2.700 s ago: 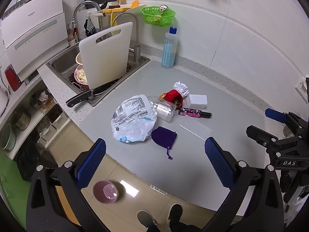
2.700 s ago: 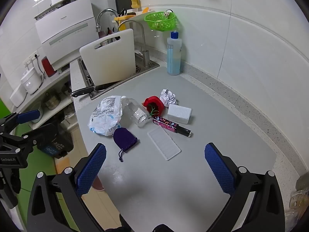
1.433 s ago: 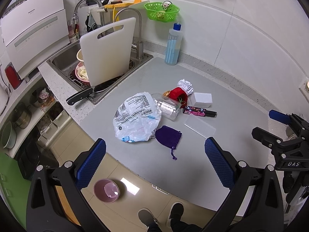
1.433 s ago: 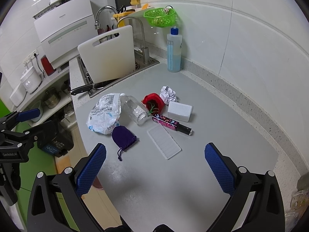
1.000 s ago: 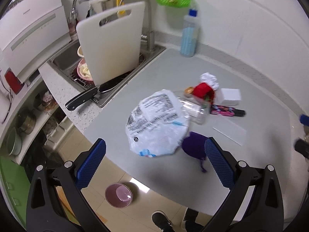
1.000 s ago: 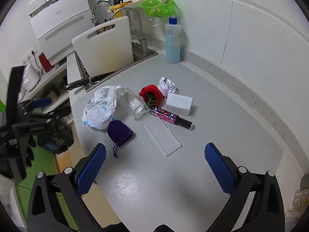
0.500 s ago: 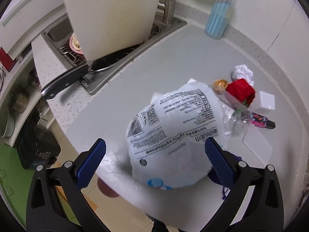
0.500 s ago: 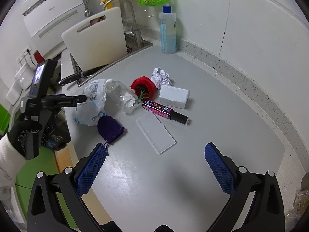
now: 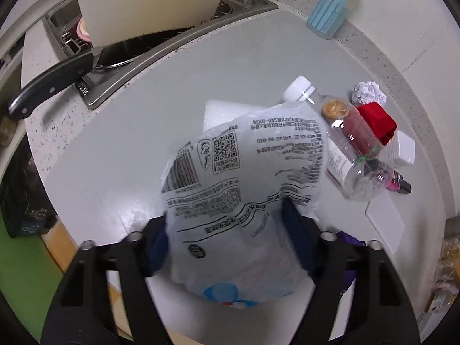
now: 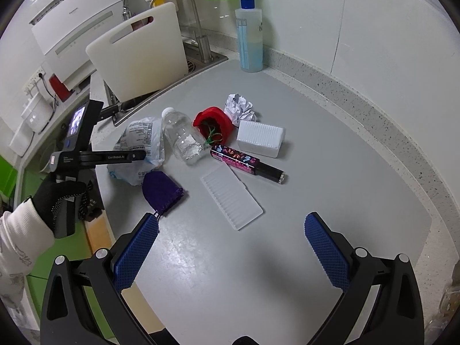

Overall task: Collect trash
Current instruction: 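Grasp the white printed plastic bag with the left gripper and lift it, then grasp the clear ribbed plastic tray with the right gripper while the left holds the bag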

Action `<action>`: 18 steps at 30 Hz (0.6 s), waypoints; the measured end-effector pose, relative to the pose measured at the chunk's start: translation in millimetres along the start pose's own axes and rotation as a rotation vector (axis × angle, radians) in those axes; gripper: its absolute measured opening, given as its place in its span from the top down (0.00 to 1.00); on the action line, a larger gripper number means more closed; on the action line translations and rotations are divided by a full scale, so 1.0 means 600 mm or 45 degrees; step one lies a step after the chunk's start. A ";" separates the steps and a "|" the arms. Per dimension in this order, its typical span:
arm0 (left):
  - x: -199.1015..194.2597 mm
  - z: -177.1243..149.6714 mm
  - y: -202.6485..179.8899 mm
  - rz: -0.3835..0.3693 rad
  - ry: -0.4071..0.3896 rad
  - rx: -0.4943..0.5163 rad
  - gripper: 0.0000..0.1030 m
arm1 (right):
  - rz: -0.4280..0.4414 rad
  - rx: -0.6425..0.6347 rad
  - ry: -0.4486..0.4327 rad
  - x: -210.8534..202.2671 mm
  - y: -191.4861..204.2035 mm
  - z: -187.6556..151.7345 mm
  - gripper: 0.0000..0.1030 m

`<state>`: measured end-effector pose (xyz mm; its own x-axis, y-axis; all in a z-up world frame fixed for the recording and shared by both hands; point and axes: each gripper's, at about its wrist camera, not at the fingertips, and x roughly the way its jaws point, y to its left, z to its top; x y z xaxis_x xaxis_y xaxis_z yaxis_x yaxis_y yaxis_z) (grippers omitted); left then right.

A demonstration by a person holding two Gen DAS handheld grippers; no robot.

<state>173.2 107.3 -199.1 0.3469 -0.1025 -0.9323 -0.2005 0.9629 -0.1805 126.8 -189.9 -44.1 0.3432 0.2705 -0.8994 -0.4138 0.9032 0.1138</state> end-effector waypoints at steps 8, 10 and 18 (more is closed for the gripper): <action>-0.036 -0.010 -0.017 0.012 -0.052 0.063 0.70 | 0.027 -0.006 0.002 0.017 0.002 0.010 0.05; -0.053 -0.012 -0.020 0.013 -0.074 0.073 0.70 | 0.051 -0.001 0.002 0.025 0.000 0.011 0.05; -0.128 -0.025 -0.022 0.008 -0.171 0.087 0.70 | 0.019 -0.083 0.093 0.100 0.000 0.018 0.05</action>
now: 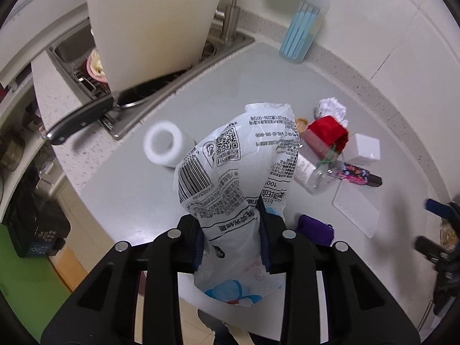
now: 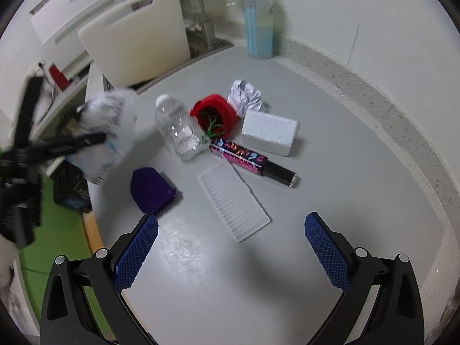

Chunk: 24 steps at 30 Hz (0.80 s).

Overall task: Collect trash
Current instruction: 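Grasp the clear ribbed plastic tray with the right gripper while the left holds the bag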

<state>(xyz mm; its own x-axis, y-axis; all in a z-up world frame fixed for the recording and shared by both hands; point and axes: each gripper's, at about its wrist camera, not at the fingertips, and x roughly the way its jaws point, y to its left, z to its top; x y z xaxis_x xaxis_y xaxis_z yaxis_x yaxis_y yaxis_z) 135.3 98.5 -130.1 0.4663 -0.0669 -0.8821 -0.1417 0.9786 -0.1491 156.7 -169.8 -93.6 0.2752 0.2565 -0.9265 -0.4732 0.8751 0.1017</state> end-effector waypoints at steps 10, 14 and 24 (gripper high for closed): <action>-0.078 -0.018 -0.003 0.001 -0.079 -0.008 0.70 | 0.003 -0.148 0.140 0.100 0.000 0.009 0.05; -0.093 -0.028 0.002 0.000 -0.090 -0.027 0.70 | 0.006 -0.212 0.150 0.121 0.002 0.009 0.05; -0.099 -0.045 0.010 -0.007 -0.088 -0.066 0.70 | -0.014 -0.359 0.196 0.158 0.015 0.010 0.35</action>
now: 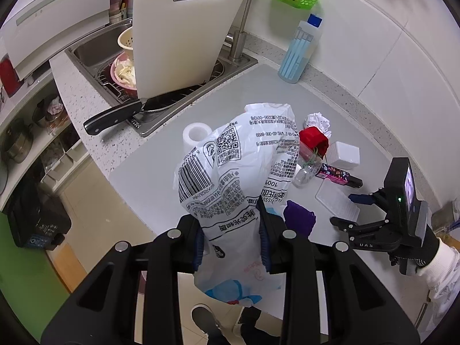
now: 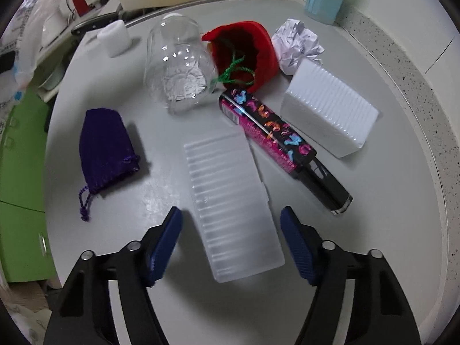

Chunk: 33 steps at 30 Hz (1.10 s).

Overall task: Collect trash
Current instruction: 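Grasp the clear ribbed plastic tray with the right gripper while the left holds the bag, then carry the bag and tray to the pink wastebasket and release both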

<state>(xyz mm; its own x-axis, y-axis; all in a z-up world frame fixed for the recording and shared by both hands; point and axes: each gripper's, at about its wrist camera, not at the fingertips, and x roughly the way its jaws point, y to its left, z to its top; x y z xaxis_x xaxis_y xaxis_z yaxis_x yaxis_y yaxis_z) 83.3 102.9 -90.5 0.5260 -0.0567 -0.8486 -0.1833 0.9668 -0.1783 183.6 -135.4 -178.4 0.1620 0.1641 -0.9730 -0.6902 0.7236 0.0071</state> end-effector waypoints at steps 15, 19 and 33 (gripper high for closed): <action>-0.009 -0.020 -0.010 -0.021 -0.002 -0.005 0.70 | 0.023 0.034 -0.033 -0.023 -0.007 -0.014 0.53; -0.021 -0.025 -0.011 -0.021 -0.013 0.002 0.70 | 0.015 0.067 -0.088 -0.061 -0.002 -0.015 0.53; -0.108 -0.119 0.097 0.116 -0.082 -0.085 0.70 | 0.116 -0.043 -0.333 -0.193 0.162 0.019 0.53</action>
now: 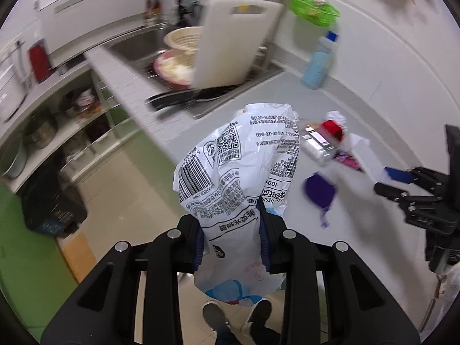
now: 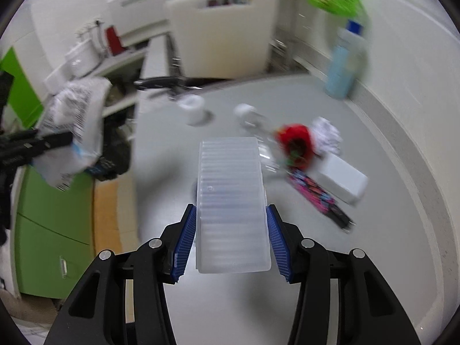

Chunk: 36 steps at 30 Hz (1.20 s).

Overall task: Collect trash
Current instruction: 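Carry the bag and tray to the pink wastebasket and release both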

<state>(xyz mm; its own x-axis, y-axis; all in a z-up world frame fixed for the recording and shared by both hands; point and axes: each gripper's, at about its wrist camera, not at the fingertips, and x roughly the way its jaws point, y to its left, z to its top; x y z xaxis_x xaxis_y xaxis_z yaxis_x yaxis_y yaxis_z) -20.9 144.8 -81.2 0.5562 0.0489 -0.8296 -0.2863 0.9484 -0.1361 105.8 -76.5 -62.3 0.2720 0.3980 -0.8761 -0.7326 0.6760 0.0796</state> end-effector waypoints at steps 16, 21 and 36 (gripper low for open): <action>0.206 -0.273 0.324 0.175 0.182 -0.325 0.70 | 0.210 -0.263 0.170 0.282 0.321 -0.015 0.53; 0.351 -0.357 0.397 0.172 0.268 -0.363 0.70 | 0.201 -0.312 0.222 0.412 0.367 -0.062 0.53; 0.762 -0.592 0.513 0.206 0.408 -0.429 0.45 | 0.166 -0.295 0.371 0.696 0.375 -0.241 0.53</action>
<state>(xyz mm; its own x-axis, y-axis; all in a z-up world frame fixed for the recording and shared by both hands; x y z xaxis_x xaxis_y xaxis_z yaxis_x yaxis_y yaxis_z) -131.8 347.6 -694.9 0.2309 0.0385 -0.9722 -0.6153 0.7798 -0.1153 -35.6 152.4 -478.8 0.0033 0.2563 -0.9666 -0.8799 0.4601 0.1190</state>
